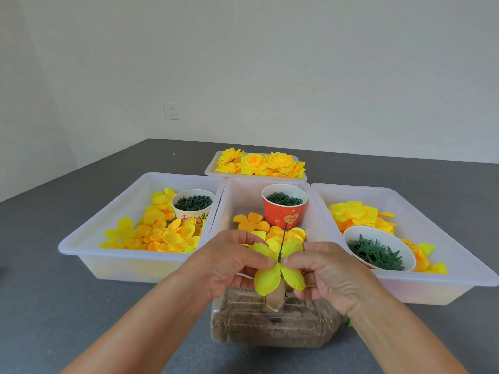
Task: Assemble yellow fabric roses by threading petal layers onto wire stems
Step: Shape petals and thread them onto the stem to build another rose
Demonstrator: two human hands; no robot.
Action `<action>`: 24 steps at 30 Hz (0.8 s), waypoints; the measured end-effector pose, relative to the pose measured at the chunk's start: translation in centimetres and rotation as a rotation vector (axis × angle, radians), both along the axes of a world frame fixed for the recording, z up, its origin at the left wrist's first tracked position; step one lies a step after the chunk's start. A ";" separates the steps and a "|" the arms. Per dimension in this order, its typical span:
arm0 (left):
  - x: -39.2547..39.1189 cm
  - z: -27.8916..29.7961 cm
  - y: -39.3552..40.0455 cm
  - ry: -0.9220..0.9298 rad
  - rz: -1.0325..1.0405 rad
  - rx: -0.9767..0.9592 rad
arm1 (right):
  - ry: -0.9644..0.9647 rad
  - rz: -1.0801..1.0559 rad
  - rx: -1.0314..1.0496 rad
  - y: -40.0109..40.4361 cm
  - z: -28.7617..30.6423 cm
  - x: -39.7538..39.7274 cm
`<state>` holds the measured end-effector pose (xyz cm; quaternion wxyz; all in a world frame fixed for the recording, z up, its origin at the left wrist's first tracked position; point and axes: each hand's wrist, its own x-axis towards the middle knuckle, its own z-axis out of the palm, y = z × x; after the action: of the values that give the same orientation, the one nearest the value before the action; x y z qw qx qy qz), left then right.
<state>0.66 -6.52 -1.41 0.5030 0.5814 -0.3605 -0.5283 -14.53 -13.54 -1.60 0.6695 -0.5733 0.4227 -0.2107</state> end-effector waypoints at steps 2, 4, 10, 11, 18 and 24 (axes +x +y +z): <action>0.1 0.0 0.0 0.007 -0.011 0.009 | -0.008 0.007 -0.009 0.1 -0.1 -0.2; 0.1 0.0 -0.1 0.010 -0.019 0.017 | -0.015 -0.002 -0.012 0.2 -0.1 -0.3; 0.0 0.4 -0.2 -0.002 -0.006 0.007 | -0.043 -0.058 0.010 0.7 -0.1 -0.7; 0.0 0.4 -0.2 -0.008 0.001 0.006 | -0.039 -0.063 -0.006 0.8 0.0 -0.7; 0.0 0.5 -0.4 -0.016 0.002 0.035 | -0.021 -0.058 -0.086 1.3 0.4 -1.1; 0.0 0.7 -0.2 -0.099 0.079 -0.057 | 0.053 -0.172 -0.600 1.6 0.1 -1.1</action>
<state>0.62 -6.68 -0.73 0.5212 0.6063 -0.3765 -0.4680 -15.63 -11.93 -1.50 0.4387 -0.7129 0.4060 -0.3669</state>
